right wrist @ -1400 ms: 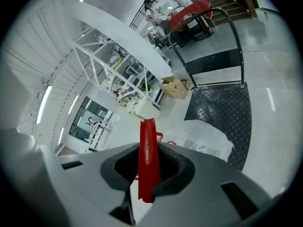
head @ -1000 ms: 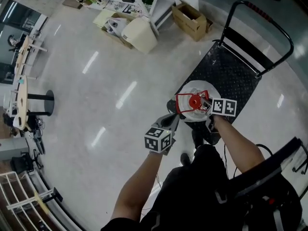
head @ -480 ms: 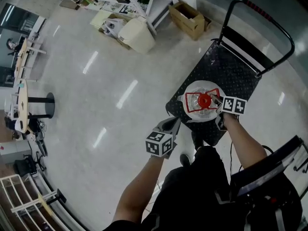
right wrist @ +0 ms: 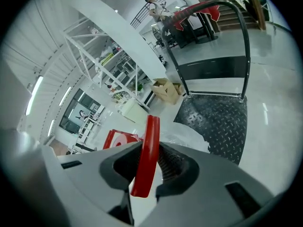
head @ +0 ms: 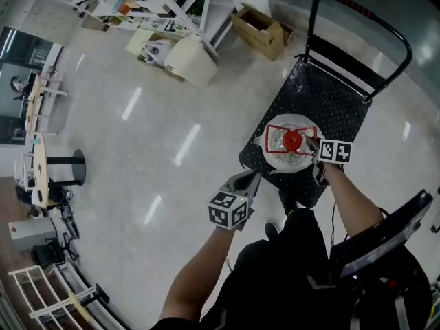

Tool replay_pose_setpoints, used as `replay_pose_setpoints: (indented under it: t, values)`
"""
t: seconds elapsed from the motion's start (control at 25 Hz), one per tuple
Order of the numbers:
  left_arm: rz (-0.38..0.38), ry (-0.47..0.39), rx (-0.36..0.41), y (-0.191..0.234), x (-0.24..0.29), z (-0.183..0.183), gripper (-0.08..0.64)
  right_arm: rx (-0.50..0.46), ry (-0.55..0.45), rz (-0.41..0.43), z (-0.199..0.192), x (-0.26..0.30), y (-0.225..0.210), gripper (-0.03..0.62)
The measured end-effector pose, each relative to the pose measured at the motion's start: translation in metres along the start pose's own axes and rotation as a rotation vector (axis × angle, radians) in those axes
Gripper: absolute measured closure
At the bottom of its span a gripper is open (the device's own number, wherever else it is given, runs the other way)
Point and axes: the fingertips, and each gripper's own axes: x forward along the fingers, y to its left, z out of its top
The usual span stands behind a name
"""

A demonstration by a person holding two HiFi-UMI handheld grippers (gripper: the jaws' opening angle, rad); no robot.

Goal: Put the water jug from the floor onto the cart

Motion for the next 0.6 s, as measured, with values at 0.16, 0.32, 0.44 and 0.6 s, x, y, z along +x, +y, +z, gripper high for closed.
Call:
replay_pose_setpoints:
  t: [0.16, 0.32, 0.44, 0.6]
  values:
    - [-0.002, -0.014, 0.033, -0.004, -0.007, 0.009, 0.56, -0.018, -0.046, -0.026, 0.006, -0.017, -0.003, 0.497]
    - [-0.017, -0.082, 0.056, -0.017, -0.026, 0.034, 0.56, -0.043, -0.135, -0.034, 0.026, -0.049, 0.003, 0.489]
    - [-0.053, -0.14, 0.102, -0.032, -0.036, 0.052, 0.56, -0.094, -0.217, -0.057, 0.04, -0.087, 0.017, 0.489]
    - [-0.119, -0.203, 0.165, -0.056, -0.058, 0.067, 0.56, -0.128, -0.345, -0.024, 0.046, -0.148, 0.056, 0.492]
